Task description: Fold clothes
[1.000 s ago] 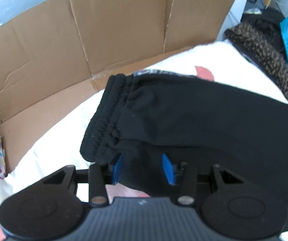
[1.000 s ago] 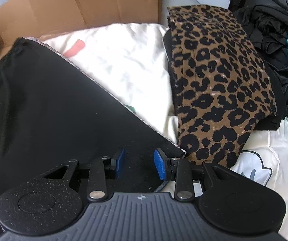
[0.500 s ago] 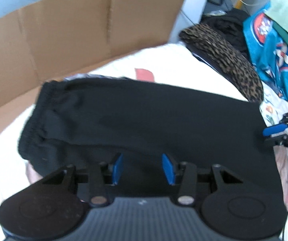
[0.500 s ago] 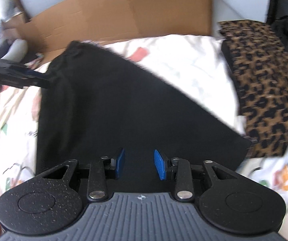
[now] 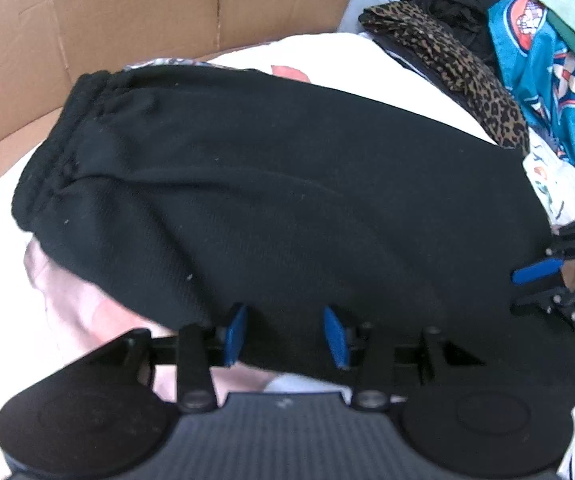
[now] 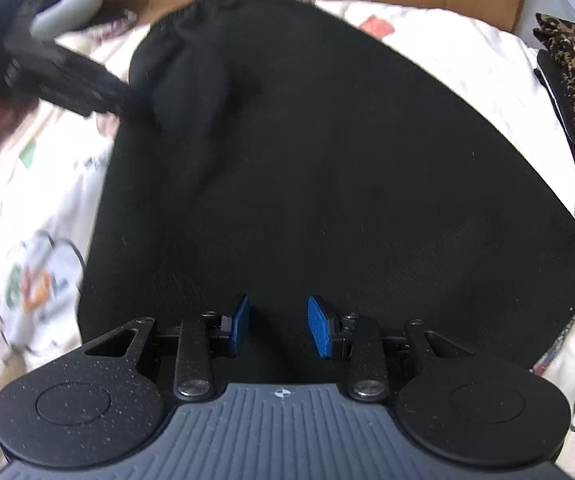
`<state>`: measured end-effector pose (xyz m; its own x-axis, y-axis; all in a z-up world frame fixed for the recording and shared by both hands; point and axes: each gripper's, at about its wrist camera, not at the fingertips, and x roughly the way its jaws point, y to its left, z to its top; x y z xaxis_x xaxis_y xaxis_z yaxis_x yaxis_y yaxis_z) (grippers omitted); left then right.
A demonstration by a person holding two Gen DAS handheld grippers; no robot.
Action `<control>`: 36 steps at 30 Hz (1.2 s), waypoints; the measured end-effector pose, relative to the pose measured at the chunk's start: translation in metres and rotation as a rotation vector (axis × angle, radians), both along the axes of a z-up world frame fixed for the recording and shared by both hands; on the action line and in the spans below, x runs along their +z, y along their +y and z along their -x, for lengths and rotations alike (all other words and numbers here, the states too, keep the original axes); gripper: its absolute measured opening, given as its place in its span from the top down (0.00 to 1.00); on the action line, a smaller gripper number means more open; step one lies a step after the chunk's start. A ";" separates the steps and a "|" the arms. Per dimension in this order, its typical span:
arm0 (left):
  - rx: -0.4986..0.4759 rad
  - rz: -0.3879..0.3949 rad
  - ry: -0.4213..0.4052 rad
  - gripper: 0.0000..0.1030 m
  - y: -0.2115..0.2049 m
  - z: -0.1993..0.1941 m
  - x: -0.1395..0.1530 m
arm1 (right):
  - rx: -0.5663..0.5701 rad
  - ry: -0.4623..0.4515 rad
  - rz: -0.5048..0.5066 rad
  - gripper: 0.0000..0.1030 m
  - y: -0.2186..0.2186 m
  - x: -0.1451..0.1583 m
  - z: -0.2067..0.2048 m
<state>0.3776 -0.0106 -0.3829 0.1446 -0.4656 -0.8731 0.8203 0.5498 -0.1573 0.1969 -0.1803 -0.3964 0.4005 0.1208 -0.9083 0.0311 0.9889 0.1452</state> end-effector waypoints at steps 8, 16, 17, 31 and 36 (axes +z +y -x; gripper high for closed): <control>0.042 0.025 0.022 0.55 0.036 0.019 0.009 | 0.105 -0.009 0.020 0.62 0.023 0.035 0.008; 0.066 0.052 0.092 0.56 0.048 0.035 0.004 | 0.290 -0.079 -0.009 0.62 0.084 0.055 0.021; 0.063 0.055 0.101 0.56 0.049 0.038 0.003 | 0.298 -0.085 -0.019 0.62 0.090 0.056 0.022; -0.022 0.083 0.221 0.56 0.029 0.068 -0.015 | 0.344 -0.083 0.185 0.62 0.140 0.036 0.012; -0.072 0.091 0.238 0.56 0.015 0.081 -0.018 | 0.311 -0.035 0.188 0.90 0.128 0.028 0.003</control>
